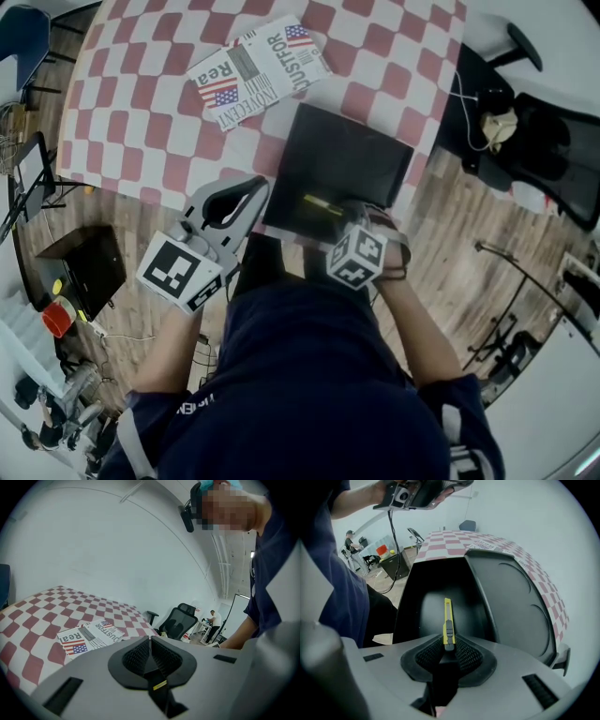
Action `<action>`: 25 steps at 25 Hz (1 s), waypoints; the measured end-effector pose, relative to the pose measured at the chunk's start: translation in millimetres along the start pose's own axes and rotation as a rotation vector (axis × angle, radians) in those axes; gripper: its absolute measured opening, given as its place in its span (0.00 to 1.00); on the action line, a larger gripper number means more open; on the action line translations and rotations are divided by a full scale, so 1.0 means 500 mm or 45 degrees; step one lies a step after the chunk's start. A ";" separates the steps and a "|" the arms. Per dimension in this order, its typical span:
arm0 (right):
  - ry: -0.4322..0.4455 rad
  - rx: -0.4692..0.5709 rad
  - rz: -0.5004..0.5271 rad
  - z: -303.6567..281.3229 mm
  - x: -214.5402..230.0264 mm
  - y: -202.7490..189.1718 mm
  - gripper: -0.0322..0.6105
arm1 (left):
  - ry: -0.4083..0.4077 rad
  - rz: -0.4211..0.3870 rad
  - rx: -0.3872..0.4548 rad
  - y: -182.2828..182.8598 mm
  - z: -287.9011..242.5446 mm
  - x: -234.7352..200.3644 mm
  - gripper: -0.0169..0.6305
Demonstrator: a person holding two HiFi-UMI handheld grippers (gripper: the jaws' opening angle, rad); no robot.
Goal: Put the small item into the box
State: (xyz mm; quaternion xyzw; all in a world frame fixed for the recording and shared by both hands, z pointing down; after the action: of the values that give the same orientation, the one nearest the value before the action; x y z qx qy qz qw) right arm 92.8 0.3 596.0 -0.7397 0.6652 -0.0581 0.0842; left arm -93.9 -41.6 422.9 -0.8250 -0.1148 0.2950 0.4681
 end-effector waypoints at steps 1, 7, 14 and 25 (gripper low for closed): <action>-0.002 -0.024 0.003 -0.004 -0.001 -0.001 0.18 | 0.000 0.003 0.001 -0.002 0.003 -0.001 0.09; -0.001 -0.128 0.014 -0.017 -0.003 -0.003 0.19 | -0.002 0.012 0.008 -0.011 0.025 -0.008 0.09; 0.027 -0.087 -0.027 0.003 -0.005 0.000 0.24 | -0.012 -0.002 0.017 -0.008 0.038 -0.010 0.09; -0.280 0.383 -0.204 0.181 0.097 -0.002 0.15 | -0.098 -0.125 0.031 0.047 0.012 0.049 0.09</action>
State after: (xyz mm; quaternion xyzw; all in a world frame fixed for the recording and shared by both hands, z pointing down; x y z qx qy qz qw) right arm 116.7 -43.4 506.5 -0.7711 0.5750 -0.0821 0.2609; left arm -79.9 -38.4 391.4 -0.8006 -0.1693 0.3048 0.4874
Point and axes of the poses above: the fingertips, and each gripper's own axes: z backward along the fingers, x to its right, y out of its top, the point moved 4 cm from there along z, backward along the fingers
